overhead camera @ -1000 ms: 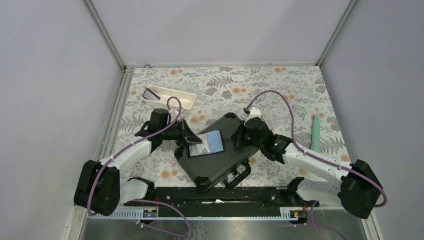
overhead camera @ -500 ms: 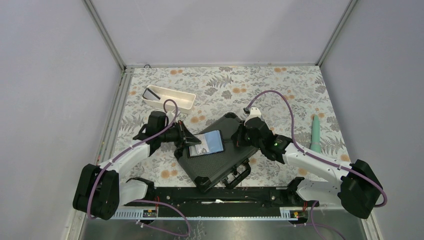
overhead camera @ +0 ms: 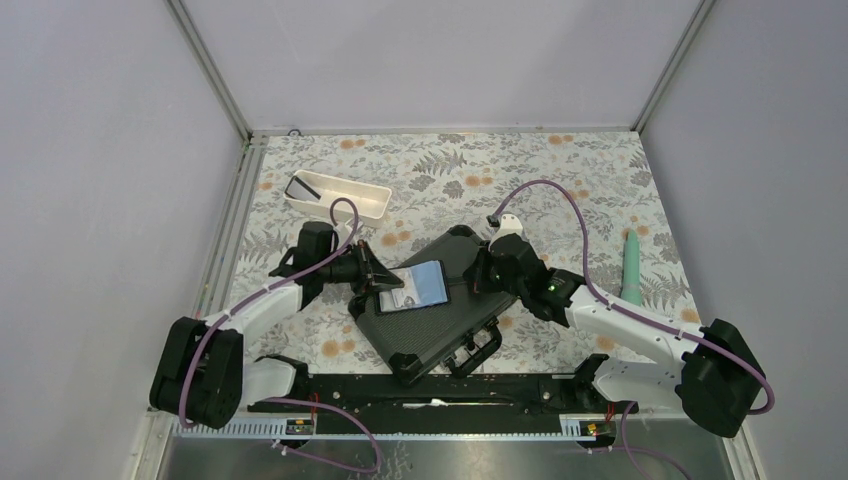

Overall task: Put the credit cards into the card holder
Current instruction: Insert the credit card into the card holder.

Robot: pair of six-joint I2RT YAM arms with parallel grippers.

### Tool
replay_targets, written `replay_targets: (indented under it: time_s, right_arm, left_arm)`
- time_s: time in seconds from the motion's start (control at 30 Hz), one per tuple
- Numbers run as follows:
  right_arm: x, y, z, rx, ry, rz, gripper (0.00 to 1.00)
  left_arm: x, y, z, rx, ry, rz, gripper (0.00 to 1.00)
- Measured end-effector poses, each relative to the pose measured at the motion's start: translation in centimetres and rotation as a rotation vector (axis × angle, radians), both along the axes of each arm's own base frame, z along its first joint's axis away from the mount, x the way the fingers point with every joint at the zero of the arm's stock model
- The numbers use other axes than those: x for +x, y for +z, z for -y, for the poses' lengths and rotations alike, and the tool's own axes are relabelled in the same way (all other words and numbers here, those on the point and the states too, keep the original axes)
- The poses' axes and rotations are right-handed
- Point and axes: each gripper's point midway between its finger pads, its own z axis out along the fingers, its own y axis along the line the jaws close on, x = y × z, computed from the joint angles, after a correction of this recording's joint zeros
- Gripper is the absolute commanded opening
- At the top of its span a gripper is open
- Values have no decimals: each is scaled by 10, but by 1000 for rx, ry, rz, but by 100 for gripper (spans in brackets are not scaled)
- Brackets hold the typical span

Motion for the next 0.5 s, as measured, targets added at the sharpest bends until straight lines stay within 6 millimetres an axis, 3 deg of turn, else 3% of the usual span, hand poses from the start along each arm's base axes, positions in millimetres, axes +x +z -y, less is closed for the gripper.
replay_targets:
  time_s: [0.5]
  right_arm:
    - [2,0,0,-11,-7,-3,0]
  left_arm:
    - [0,0,4,-30,-33,-9,0]
